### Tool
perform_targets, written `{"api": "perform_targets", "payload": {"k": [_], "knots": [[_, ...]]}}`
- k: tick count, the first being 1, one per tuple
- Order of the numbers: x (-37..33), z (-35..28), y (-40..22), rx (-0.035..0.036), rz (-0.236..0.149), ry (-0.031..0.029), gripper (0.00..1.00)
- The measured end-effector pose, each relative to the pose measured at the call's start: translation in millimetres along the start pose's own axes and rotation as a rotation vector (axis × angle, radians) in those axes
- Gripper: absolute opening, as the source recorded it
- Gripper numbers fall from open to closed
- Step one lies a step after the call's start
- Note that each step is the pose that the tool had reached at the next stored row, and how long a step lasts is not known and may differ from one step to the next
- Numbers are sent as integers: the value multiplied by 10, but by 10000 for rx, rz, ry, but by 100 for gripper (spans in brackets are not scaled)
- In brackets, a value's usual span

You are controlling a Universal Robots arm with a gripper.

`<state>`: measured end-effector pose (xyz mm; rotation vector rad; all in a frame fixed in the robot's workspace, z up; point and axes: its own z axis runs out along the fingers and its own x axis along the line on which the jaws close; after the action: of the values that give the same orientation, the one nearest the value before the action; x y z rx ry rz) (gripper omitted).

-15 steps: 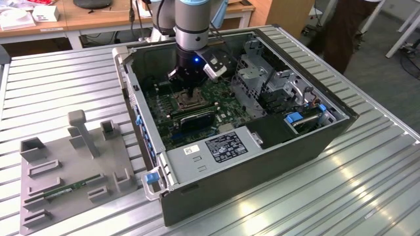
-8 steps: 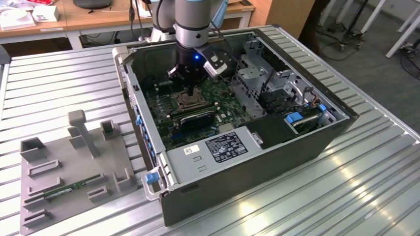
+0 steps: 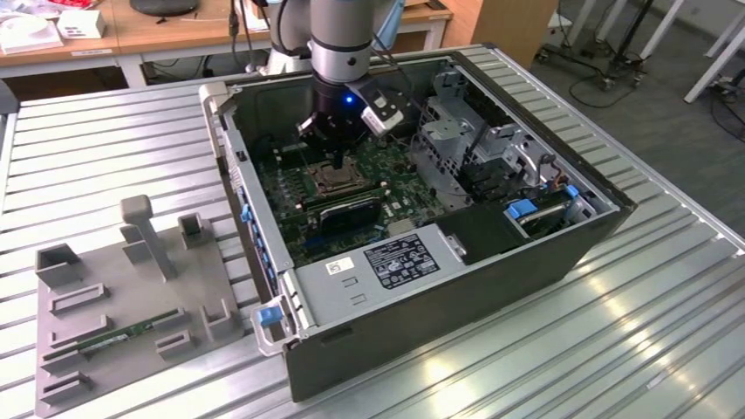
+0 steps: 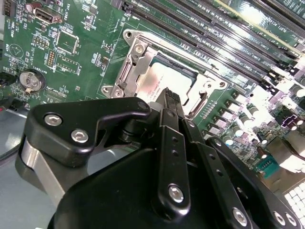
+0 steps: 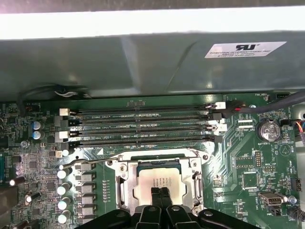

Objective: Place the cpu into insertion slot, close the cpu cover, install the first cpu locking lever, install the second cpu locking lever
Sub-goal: 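Close the cpu cover, then install the first cpu locking lever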

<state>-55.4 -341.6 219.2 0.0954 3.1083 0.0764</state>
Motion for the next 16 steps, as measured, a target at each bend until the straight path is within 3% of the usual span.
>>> {"api": "perform_targets", "payload": {"k": [16], "knots": [[0,-26,0,7,-1,4,11]]}}
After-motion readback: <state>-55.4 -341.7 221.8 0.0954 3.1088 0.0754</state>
